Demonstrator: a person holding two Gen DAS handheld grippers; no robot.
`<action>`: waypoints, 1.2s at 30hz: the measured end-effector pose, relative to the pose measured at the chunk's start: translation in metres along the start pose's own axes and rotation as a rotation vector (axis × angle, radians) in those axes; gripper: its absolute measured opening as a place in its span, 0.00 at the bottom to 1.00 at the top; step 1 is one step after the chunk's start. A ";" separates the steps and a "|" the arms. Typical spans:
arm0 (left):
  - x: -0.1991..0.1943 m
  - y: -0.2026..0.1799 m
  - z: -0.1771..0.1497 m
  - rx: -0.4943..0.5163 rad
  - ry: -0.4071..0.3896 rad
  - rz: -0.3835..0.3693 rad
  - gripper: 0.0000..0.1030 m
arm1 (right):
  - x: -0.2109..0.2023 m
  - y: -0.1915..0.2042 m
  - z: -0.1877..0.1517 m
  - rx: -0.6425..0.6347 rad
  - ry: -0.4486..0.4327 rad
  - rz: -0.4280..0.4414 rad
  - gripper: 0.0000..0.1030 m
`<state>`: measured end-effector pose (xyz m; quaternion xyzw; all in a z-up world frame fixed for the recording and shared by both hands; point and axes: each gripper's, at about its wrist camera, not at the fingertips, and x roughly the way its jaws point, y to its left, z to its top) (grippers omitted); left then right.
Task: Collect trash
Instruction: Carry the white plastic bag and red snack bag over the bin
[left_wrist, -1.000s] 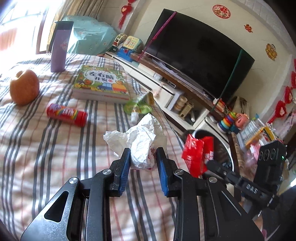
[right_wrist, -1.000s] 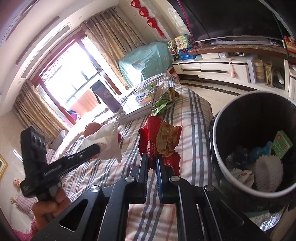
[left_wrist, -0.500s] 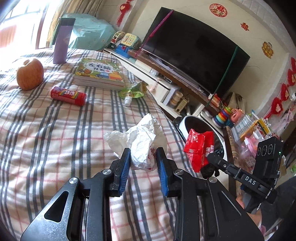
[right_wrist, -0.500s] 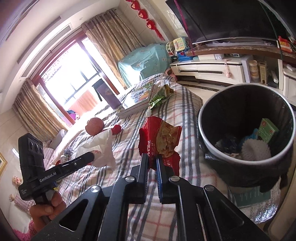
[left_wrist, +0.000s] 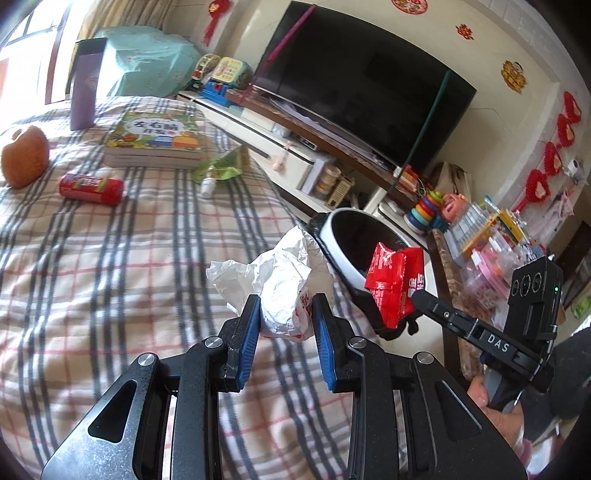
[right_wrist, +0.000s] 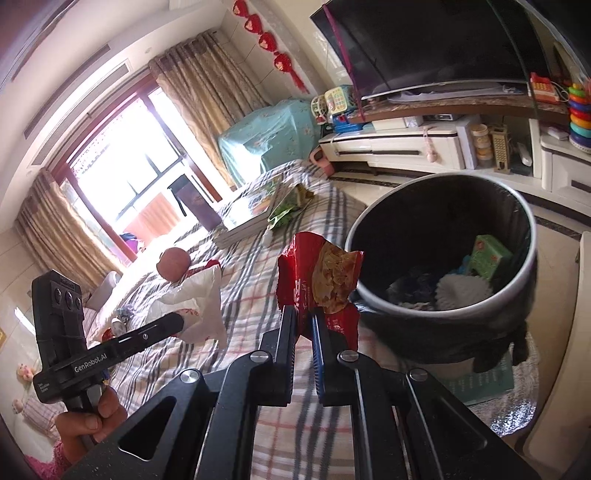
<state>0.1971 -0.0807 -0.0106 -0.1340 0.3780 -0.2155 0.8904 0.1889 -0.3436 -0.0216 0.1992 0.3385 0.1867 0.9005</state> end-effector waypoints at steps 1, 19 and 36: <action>0.001 -0.003 0.000 0.004 0.002 -0.003 0.26 | -0.002 -0.002 0.000 0.002 -0.004 -0.004 0.08; 0.028 -0.052 0.012 0.112 0.038 -0.054 0.26 | -0.021 -0.035 0.008 0.038 -0.048 -0.073 0.08; 0.053 -0.085 0.028 0.178 0.048 -0.075 0.26 | -0.027 -0.055 0.026 0.046 -0.080 -0.108 0.07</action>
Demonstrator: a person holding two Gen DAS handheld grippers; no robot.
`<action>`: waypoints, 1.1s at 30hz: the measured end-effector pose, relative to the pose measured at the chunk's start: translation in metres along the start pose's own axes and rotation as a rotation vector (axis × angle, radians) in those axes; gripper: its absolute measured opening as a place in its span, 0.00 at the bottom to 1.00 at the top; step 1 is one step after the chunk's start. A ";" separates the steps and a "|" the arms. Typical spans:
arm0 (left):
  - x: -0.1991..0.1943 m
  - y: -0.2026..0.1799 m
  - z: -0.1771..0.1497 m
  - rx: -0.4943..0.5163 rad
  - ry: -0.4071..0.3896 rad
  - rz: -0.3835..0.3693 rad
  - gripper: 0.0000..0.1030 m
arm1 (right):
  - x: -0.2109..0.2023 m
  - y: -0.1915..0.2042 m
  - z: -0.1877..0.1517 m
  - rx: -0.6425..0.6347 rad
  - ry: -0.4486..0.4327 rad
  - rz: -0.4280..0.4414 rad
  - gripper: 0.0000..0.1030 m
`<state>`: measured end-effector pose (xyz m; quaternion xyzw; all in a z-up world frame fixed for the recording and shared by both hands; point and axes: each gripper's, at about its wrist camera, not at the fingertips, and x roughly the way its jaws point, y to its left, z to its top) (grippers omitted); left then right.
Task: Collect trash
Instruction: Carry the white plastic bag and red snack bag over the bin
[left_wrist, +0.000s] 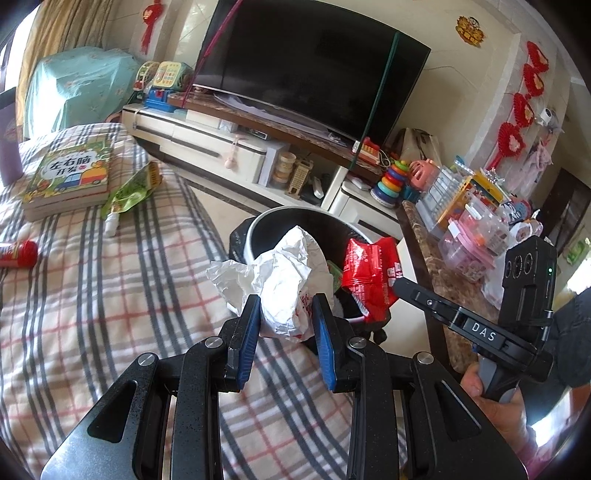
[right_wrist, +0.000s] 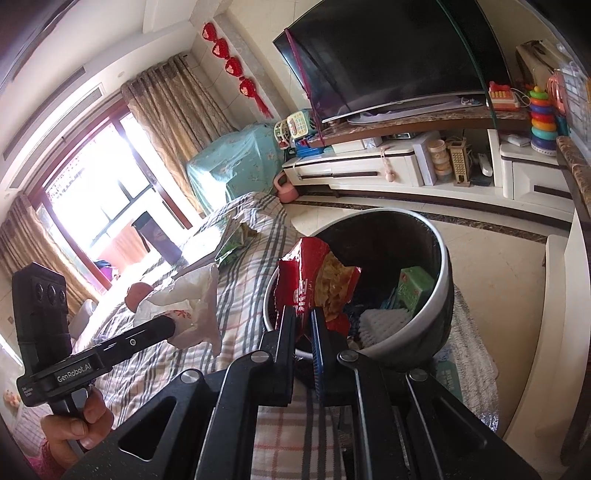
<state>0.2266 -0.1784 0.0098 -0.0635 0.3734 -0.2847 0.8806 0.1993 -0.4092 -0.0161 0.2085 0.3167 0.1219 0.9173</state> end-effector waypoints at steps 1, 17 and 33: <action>0.003 -0.003 0.001 0.007 0.004 -0.002 0.26 | 0.001 -0.001 0.001 -0.001 0.000 -0.003 0.07; 0.034 -0.026 0.020 0.070 0.028 -0.001 0.26 | 0.011 -0.015 0.017 -0.015 0.007 -0.036 0.07; 0.065 -0.040 0.029 0.107 0.065 -0.004 0.26 | 0.024 -0.028 0.020 -0.007 0.038 -0.069 0.07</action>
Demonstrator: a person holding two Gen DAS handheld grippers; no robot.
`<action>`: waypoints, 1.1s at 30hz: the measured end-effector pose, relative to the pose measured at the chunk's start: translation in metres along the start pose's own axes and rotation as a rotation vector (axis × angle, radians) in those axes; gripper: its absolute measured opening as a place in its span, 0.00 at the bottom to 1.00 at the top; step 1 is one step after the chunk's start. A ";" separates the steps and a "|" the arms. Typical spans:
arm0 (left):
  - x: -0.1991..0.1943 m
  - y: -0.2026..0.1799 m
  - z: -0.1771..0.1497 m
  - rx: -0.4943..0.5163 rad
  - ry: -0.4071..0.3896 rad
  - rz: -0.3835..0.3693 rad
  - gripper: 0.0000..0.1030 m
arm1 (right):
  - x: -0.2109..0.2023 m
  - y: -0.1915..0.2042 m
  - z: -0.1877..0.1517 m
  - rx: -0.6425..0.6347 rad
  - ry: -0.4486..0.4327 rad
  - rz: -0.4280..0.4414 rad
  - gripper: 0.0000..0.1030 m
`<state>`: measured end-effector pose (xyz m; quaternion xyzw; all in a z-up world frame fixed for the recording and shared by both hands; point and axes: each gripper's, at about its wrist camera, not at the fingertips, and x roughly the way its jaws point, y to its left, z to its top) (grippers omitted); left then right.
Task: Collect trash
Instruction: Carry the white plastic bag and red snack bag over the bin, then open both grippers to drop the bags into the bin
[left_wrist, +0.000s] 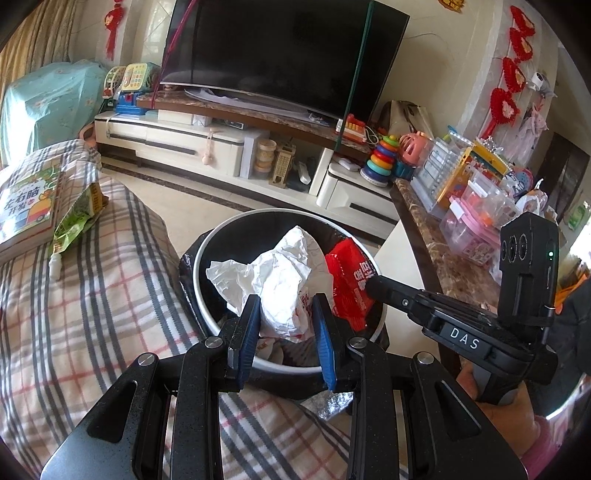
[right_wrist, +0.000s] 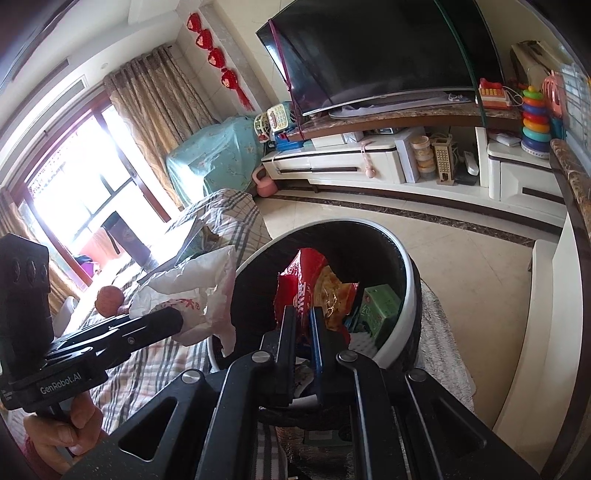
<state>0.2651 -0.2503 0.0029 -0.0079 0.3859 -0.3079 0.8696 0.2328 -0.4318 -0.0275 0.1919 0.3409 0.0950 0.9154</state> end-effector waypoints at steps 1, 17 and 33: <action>0.001 0.000 0.000 0.000 0.002 0.001 0.26 | 0.001 0.000 0.001 -0.001 0.000 -0.001 0.07; 0.016 -0.002 0.009 0.027 0.022 0.017 0.26 | 0.008 -0.001 0.010 -0.005 0.003 -0.005 0.07; 0.033 0.001 0.014 0.043 0.049 0.062 0.26 | 0.022 -0.005 0.017 0.001 0.045 -0.020 0.07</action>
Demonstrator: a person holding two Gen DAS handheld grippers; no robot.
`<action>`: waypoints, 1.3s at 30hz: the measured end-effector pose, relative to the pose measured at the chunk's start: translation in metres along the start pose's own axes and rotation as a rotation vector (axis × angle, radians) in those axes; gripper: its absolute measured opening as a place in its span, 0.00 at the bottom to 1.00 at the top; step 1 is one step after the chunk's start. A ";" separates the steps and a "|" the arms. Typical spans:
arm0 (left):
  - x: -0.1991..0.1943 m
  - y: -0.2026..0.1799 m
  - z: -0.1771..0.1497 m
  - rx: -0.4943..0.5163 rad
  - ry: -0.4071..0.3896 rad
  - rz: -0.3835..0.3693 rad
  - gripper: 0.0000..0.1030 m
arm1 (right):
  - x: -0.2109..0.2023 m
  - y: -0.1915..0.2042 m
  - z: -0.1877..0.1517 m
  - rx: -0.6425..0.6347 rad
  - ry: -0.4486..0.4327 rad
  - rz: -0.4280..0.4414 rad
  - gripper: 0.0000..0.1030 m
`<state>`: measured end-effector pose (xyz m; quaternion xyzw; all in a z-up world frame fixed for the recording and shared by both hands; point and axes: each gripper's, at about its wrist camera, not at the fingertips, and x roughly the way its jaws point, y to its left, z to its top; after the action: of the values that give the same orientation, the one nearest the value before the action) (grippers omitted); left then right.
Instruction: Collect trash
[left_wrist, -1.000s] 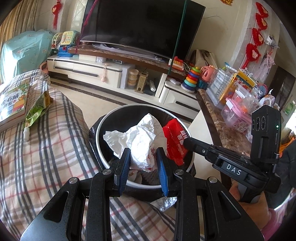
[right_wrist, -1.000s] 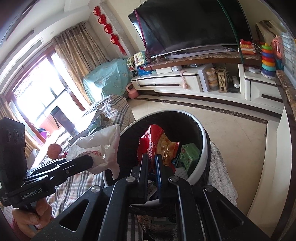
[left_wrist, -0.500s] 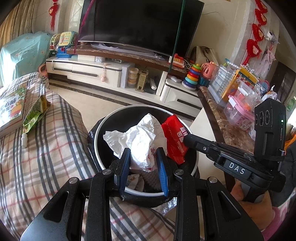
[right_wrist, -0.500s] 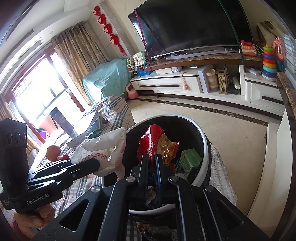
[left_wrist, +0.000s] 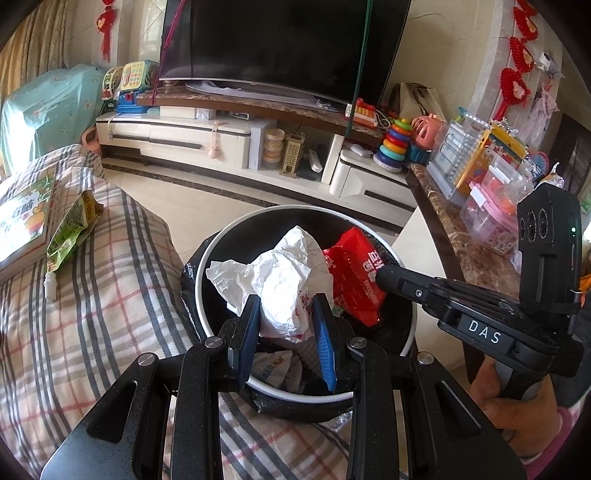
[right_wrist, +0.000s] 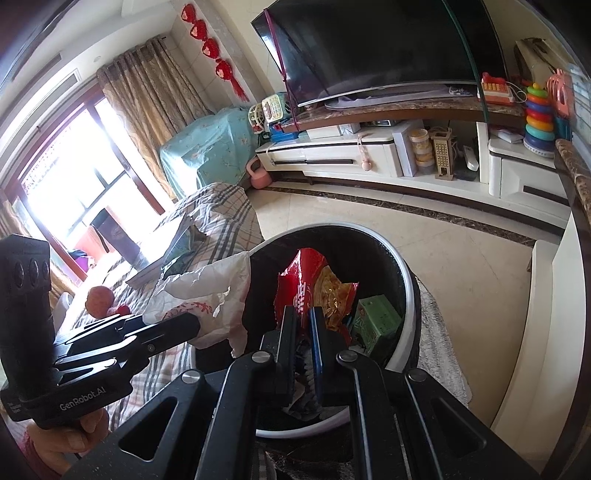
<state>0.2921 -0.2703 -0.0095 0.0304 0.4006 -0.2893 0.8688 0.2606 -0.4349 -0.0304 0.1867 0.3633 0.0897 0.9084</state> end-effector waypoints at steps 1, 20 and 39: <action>0.001 0.000 0.000 0.001 0.001 0.002 0.26 | 0.000 0.000 0.000 0.001 0.002 -0.001 0.07; 0.004 -0.001 0.001 0.011 0.018 0.024 0.31 | 0.004 -0.006 0.006 0.015 0.022 -0.002 0.12; -0.081 0.033 -0.063 -0.136 -0.116 0.056 0.73 | -0.052 0.036 -0.023 0.012 -0.092 0.036 0.97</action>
<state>0.2255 -0.1862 0.0000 -0.0343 0.3673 -0.2385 0.8983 0.2066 -0.4112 0.0011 0.2023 0.3184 0.0951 0.9212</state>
